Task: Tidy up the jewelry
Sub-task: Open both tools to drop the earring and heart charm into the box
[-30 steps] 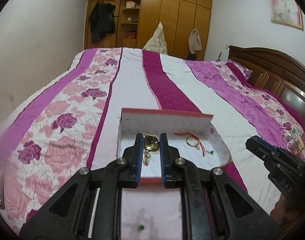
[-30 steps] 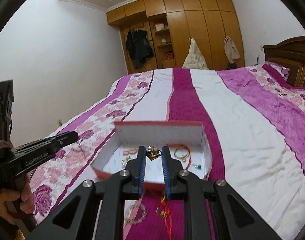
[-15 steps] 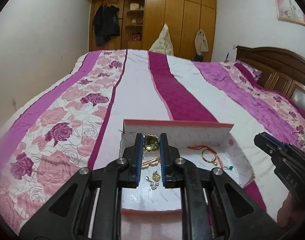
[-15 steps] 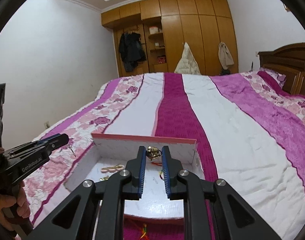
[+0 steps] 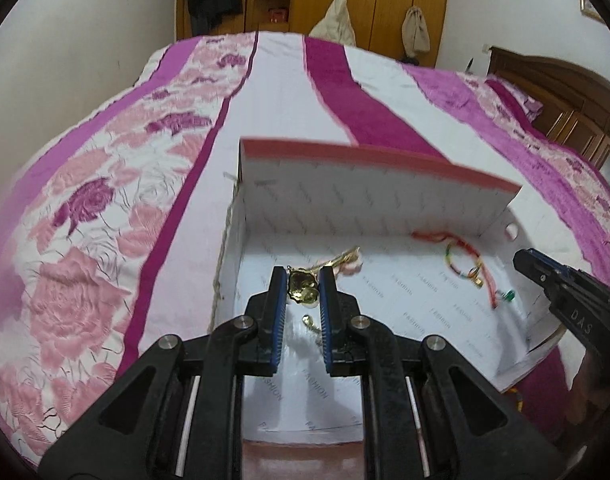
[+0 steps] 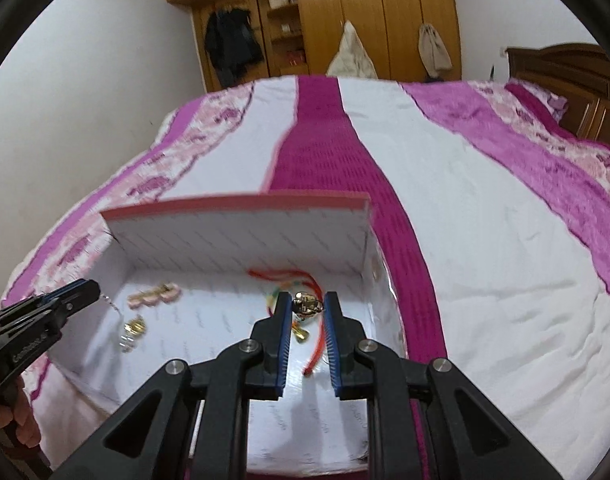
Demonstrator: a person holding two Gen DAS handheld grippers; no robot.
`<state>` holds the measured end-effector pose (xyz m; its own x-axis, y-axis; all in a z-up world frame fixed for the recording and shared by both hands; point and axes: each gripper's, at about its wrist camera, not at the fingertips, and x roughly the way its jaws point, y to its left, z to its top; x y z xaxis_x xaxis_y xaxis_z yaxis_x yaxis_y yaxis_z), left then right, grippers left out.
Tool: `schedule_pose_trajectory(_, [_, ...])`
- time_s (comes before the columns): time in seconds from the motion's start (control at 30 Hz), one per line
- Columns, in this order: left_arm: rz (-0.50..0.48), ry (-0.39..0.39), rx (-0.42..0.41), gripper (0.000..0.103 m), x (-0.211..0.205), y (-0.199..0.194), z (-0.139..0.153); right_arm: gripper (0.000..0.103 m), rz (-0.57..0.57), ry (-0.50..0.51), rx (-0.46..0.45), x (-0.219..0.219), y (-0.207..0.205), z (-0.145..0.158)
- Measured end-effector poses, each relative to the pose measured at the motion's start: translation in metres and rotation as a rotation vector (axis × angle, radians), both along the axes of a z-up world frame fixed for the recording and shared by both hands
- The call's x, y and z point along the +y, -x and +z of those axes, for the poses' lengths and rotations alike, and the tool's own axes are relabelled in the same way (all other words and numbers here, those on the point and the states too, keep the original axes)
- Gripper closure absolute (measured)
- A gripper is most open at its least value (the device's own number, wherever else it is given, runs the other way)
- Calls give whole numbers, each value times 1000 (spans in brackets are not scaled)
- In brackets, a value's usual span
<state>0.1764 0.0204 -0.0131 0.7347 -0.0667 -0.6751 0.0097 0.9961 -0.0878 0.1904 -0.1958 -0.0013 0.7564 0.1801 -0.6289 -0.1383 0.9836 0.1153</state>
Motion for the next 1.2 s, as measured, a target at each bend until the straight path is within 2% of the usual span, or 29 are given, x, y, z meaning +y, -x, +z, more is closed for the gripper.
schedule_pose_trajectory(0.17, [14, -17, 57, 95, -1, -6, -12, 85, -14, 22, 55, -2, -10, -16])
schedule_pose_trajectory(0.3, [5, -19, 59, 93, -1, -5, -11, 85, -21, 21, 71, -5, -13, -21])
schedule_pose_trajectory(0.4, [12, -19, 65, 86, 0, -5, -10, 84, -21, 7, 75, -5, -12, -21])
schedule_pose_trajectory(0.47, [9, -9, 66, 84, 0, -4, -8, 81, -23, 4, 78, -6, -12, -19])
schedule_pose_trajectory(0.5, [11, -15, 66, 82, 0, -4, -8, 75, -23, 1, 77, -7, -12, -18])
schedule_pose_trajectory(0.53, [12, -22, 64, 80, 0, -3, -7, 71, -21, -6, 74, -7, -11, -17])
schedule_pose_trajectory(0.6, [3, -24, 60, 80, 0, -1, -3, 70, -17, -20, 70, -8, -8, -12])
schedule_pose_trajectory(0.97, [-33, 8, 19, 78, 0, 33, 31, 67, 6, -73, 12, -12, 35, 29])
schedule_pose_trajectory(1.2, [-35, 23, 12, 77, 8, 60, 44, 67, 25, -97, -5, -12, 69, 46])
